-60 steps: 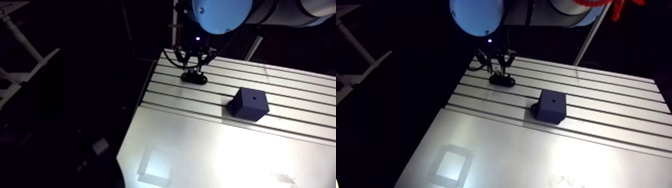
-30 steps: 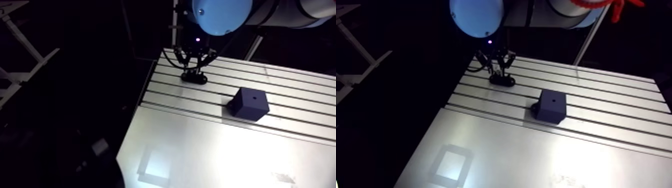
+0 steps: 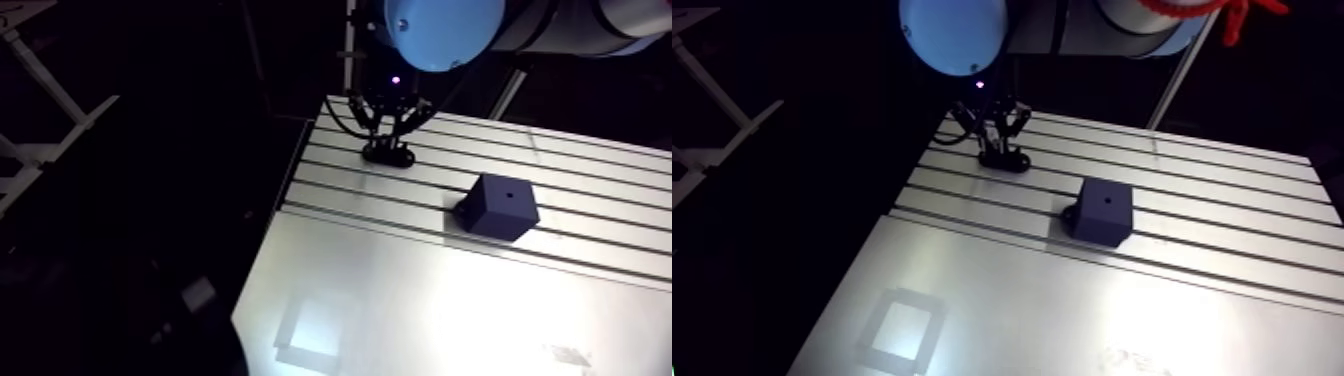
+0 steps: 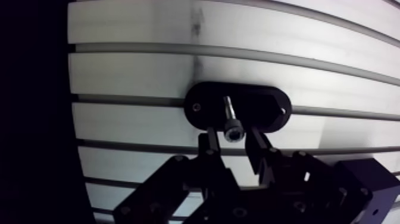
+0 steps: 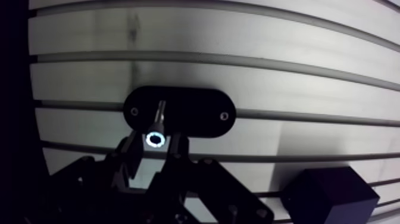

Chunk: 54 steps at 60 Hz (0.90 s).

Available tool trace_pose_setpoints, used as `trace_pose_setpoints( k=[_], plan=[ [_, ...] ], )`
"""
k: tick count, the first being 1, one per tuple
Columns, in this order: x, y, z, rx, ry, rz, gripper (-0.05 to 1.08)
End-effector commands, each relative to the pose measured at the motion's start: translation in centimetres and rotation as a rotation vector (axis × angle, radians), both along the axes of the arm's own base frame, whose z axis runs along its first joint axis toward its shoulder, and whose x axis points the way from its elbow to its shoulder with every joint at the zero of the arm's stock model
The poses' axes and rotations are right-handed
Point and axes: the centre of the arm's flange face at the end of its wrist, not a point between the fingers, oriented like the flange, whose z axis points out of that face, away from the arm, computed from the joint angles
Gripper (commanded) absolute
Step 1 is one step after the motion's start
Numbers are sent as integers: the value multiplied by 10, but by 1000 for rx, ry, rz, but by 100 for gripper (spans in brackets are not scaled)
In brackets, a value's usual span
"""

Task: Pick up the M10 bolt and insert it into the hole until fully seated.

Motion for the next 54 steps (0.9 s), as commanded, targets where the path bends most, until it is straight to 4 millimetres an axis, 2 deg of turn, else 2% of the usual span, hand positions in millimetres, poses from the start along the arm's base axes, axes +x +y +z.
trace_pose_setpoints(
  k=[1,54],
  plan=[
    [0,0,0,1,0,-1,62],
    [-1,0,3,-3,42,13,63]
  ],
)
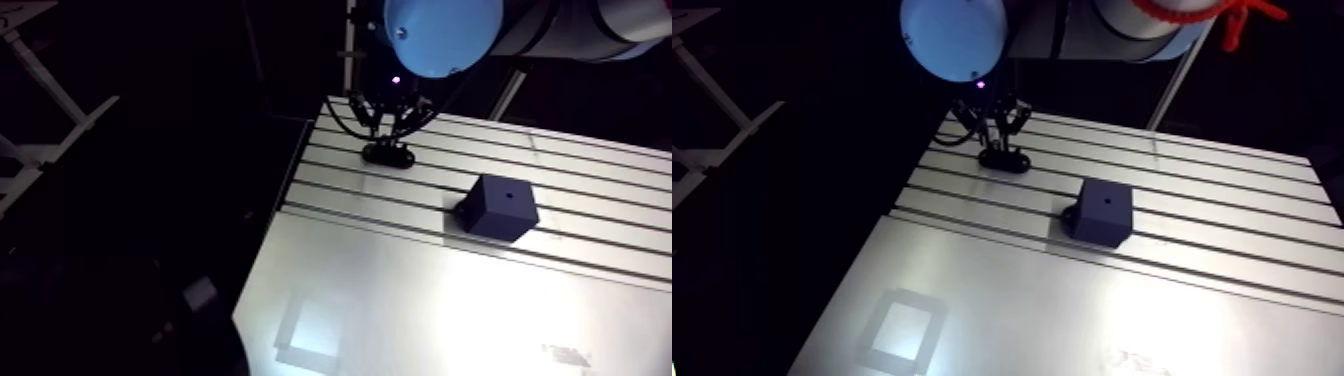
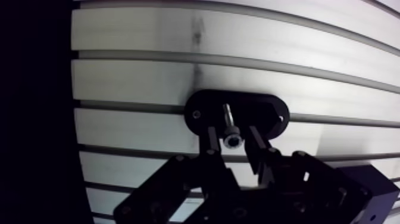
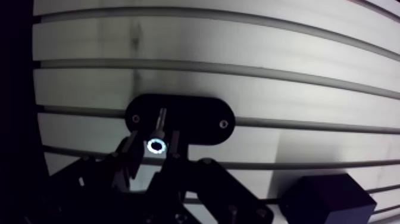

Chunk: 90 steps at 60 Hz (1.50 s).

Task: Pick up the M10 bolt and insert it into the hole until fully seated.

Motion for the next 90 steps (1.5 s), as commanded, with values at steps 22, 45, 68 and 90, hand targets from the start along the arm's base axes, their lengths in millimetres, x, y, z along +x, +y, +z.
trace_pose_setpoints(
  k=[22,45,68,90],
  plan=[
    [1,1,0,10,5,1,70],
    [1,1,3,5,9,3,84],
    [-10,2,49,-5,71,31,98],
    [-22,13,127,8,61,20,108]
  ],
)
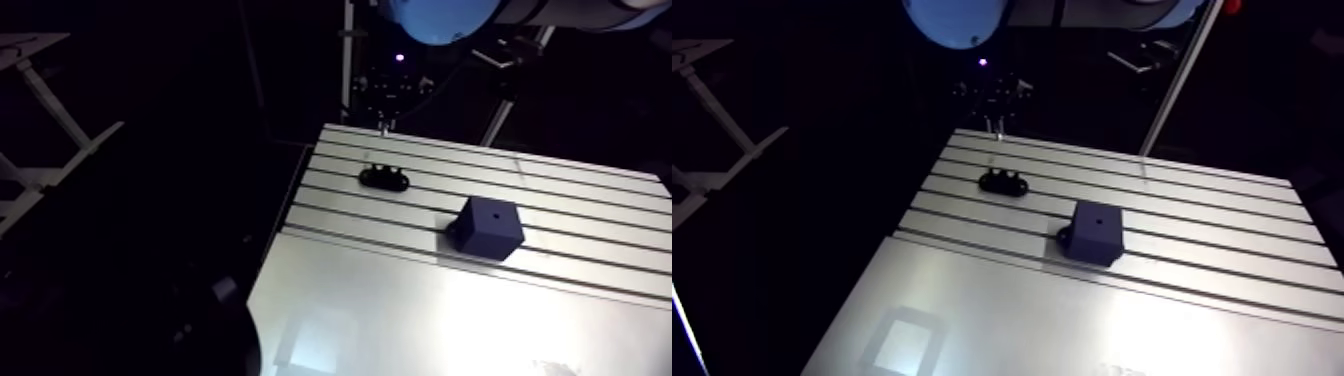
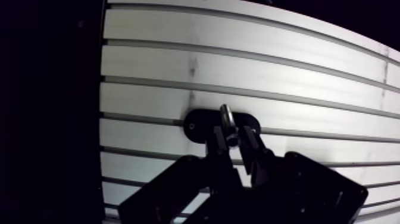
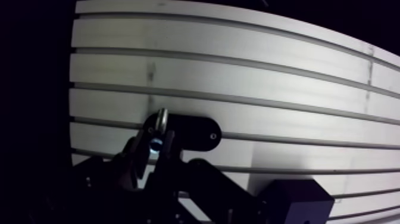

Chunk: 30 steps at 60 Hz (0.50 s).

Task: Pick up the M10 bolt and insert it into the hole until fully seated.

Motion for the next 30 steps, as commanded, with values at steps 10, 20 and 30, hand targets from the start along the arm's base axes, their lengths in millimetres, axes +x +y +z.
trace_pose_setpoints(
  k=[10,20,30],
  plan=[
    [-19,40,92,28,-133,-52,108],
    [-17,71,120,38,-220,-61,108],
    [-2,87,140,44,-287,-36,108]
  ],
)
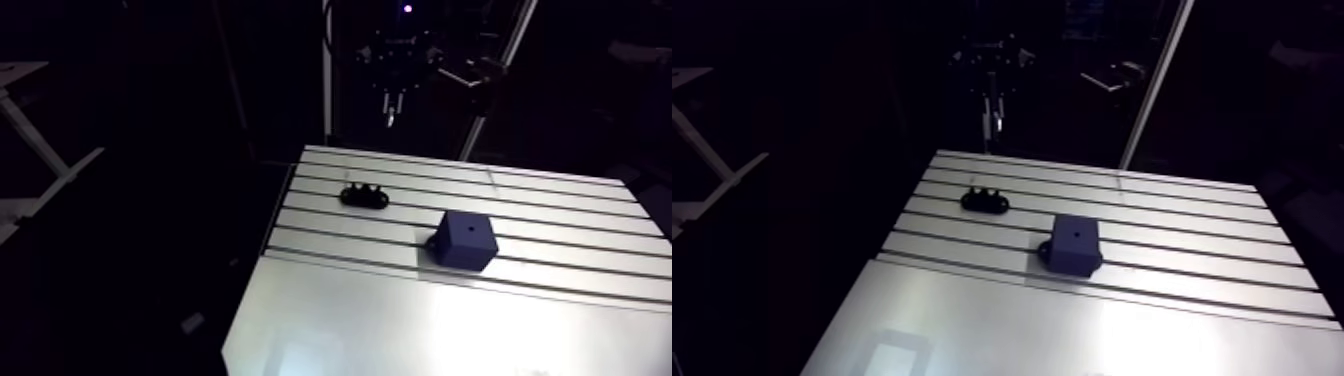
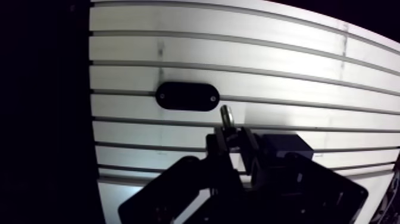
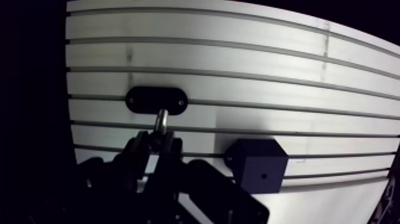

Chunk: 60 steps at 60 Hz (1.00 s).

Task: Pick up the M10 bolt and insert it into the hole until fully seated.

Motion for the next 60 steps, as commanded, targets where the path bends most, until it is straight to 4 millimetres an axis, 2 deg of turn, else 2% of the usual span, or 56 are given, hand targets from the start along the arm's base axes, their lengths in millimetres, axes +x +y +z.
trace_pose_setpoints(
  k=[1,5,7,8,11,16,27,35,41,60],
  plan=[
    [19,50,59,11,-166,18,108],
    [22,61,59,8,-182,34,108],
    [20,78,55,5,-198,24,108],
    [20,78,55,5,-198,24,108],
    [23,96,55,-1,-206,8,108],
    [30,107,55,-3,-213,-9,108],
    [47,116,55,-3,-206,-23,108],
    [57,118,44,-5,-200,-22,108],
    [60,120,27,3,-171,-23,108],
    [71,122,13,-1,-134,-28,108]
  ],
)
